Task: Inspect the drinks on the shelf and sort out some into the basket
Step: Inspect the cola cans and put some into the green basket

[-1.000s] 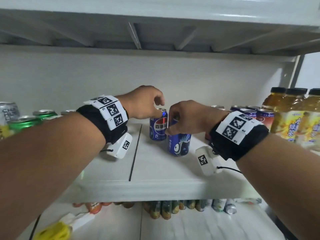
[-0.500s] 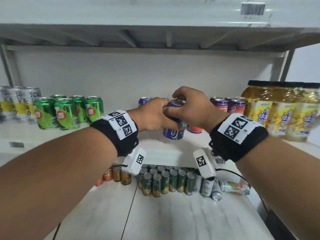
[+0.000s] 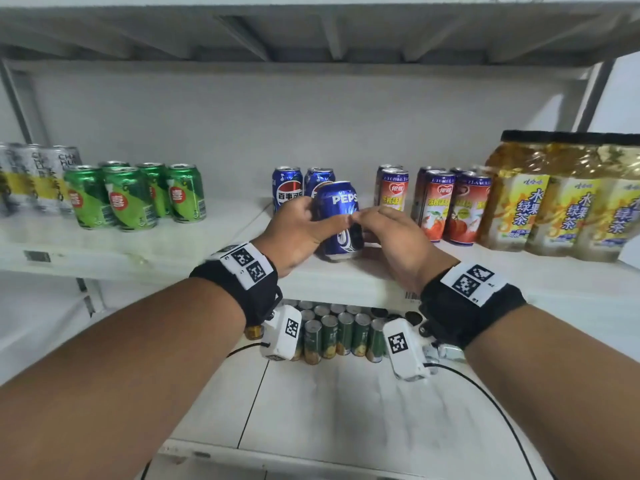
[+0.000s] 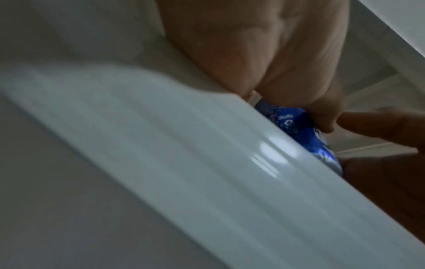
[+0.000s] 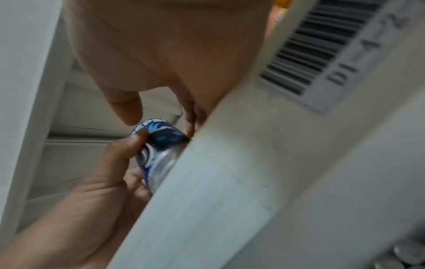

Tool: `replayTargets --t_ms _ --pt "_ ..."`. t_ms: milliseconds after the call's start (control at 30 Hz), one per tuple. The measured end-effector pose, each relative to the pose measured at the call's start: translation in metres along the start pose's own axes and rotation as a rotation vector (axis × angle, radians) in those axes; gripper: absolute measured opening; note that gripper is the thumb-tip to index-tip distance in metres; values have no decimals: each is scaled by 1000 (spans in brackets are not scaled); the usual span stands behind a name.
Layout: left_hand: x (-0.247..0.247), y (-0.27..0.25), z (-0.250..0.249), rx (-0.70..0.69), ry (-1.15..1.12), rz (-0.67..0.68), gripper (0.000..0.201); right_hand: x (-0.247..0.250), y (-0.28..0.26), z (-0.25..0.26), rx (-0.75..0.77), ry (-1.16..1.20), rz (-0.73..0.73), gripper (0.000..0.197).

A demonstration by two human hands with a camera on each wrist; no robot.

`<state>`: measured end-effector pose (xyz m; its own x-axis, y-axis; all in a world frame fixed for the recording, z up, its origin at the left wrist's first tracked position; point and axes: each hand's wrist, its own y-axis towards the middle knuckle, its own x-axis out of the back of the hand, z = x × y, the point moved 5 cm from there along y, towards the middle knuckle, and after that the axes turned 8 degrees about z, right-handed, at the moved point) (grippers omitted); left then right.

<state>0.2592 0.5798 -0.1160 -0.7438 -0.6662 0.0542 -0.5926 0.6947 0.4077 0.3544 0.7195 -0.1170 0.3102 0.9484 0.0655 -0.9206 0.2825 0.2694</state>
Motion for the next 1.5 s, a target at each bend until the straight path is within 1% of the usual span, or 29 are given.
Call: replayTargets --t_ms 67,133,200,267,300,333,433,467,533,633,700,733,800,867,967,1000,1067,1133,1200,1300,1333,1433,1500 --pt "3 1 4 -4 -9 -10 19 0 0 -4 24 -6 28 9" --pt "6 1 6 -6 8 -9 22 -2 -1 -5 21 -11 101 16" --pt "7 1 8 -3 17 -13 34 -3 -3 -5 6 -18 173 29" --pt "8 1 10 0 17 -24 50 -4 -4 -5 -4 -55 205 34" --pt "9 1 11 4 17 -27 55 -4 -4 -5 -11 -60 211 35" --pt "9 2 11 11 16 -28 56 -5 -4 -5 -19 -41 216 37" --pt "11 4 13 39 -30 -29 43 -5 -4 -6 -27 44 224 52" --pt "11 5 14 46 -46 -35 43 -4 -4 -5 -20 39 227 54" --pt "12 5 15 51 -71 -58 47 -4 -4 -5 -8 15 253 52" --pt "11 3 13 18 -62 -59 49 -4 -5 -6 11 -30 287 42" --pt "12 0 10 -27 -56 -37 47 -3 -4 -4 59 -42 271 42" --pt "13 -1 9 -45 -46 -25 50 -2 -3 -3 86 -34 254 42" --pt "15 -4 8 -77 16 -19 60 -1 -3 -1 108 -5 226 42" --pt "16 -5 7 -124 95 -29 63 -1 -4 -1 105 4 214 47" --pt "15 -5 6 -166 210 -32 71 -2 -3 0 121 -8 187 43" --pt "14 -4 6 -175 246 -28 73 -1 -3 -1 129 -13 176 46" --pt "12 -3 6 -178 306 -14 74 1 -1 0 145 -32 156 58" --pt "11 -3 5 -167 341 4 75 0 0 -1 161 -59 149 60" --pt "10 -2 5 -158 357 24 76 0 1 -1 163 -72 143 55" --pt "8 -1 6 -133 366 58 75 1 0 -3 167 -88 133 37" --pt "7 0 8 -124 364 70 75 1 -1 -2 169 -94 130 33" --pt "6 3 9 -115 370 107 76 3 -2 0 165 -125 106 32" --pt "7 3 10 -104 382 102 79 4 -2 1 154 -126 84 28"
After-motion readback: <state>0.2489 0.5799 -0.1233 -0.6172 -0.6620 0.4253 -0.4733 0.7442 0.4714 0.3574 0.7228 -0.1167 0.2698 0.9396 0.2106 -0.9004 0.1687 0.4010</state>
